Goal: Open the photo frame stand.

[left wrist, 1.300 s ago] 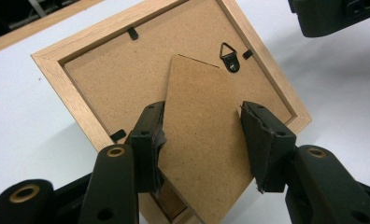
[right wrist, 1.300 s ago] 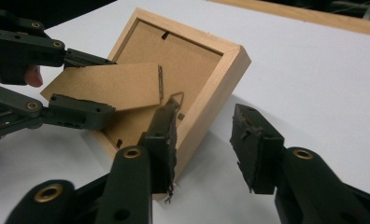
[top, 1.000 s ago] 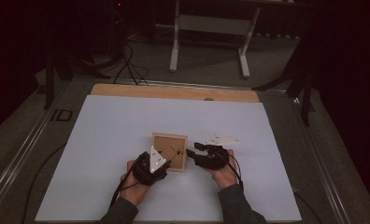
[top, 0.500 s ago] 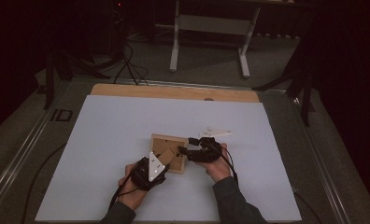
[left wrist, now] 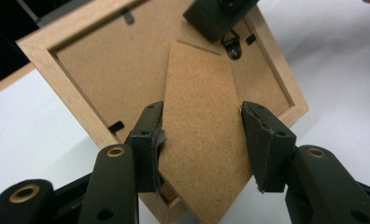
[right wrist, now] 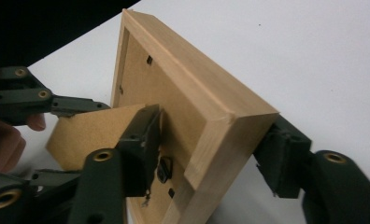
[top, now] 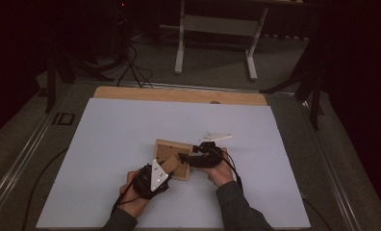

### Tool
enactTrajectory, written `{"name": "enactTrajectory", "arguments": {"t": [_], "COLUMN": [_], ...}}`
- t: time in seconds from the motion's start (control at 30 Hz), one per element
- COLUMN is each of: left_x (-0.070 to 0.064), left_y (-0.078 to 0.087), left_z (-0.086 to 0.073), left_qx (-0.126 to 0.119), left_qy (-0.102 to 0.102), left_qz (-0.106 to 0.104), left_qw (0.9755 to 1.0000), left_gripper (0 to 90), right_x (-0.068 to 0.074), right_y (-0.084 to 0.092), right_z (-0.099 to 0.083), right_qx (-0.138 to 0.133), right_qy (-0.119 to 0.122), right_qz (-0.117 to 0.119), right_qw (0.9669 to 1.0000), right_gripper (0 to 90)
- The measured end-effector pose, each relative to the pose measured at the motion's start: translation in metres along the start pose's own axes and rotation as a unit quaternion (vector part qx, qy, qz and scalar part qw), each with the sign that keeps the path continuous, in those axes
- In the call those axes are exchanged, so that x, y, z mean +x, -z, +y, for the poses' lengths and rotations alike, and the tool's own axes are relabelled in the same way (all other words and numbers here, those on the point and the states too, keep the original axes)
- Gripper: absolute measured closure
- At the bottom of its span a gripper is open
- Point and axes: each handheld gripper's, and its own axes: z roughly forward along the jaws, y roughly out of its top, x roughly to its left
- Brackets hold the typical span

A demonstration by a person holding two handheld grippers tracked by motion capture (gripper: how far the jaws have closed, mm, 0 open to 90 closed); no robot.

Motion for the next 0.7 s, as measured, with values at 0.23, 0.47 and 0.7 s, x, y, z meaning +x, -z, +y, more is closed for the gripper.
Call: {"name": "enactTrajectory", "arguments": {"t": [0.23,0.47,0.7], "left_x": [0.006,0.018,0.030], "left_y": [-0.002,-0.004,-0.003], "left_z": [-0.001,0.001,0.001], "left_qx": [0.018,0.040,0.043], "left_qy": [0.026,0.094,0.165], "left_qz": [-0.025,-0.101,-0.178], "left_qw": [0.9992,0.9897,0.9692], "left_gripper": [53.2,49.9,53.3], "right_x": [0.001,0.004,0.009], "right_y": [0.003,0.004,0.006], "right_z": [0.000,0.000,0.001], "right_qx": [-0.004,-0.006,-0.004], "right_qy": [0.009,0.015,0.036], "right_qz": [0.007,0.006,0.000], "right_qw": [0.9999,0.9999,0.9993], "right_gripper": [47.2,47.9,48.7]}}
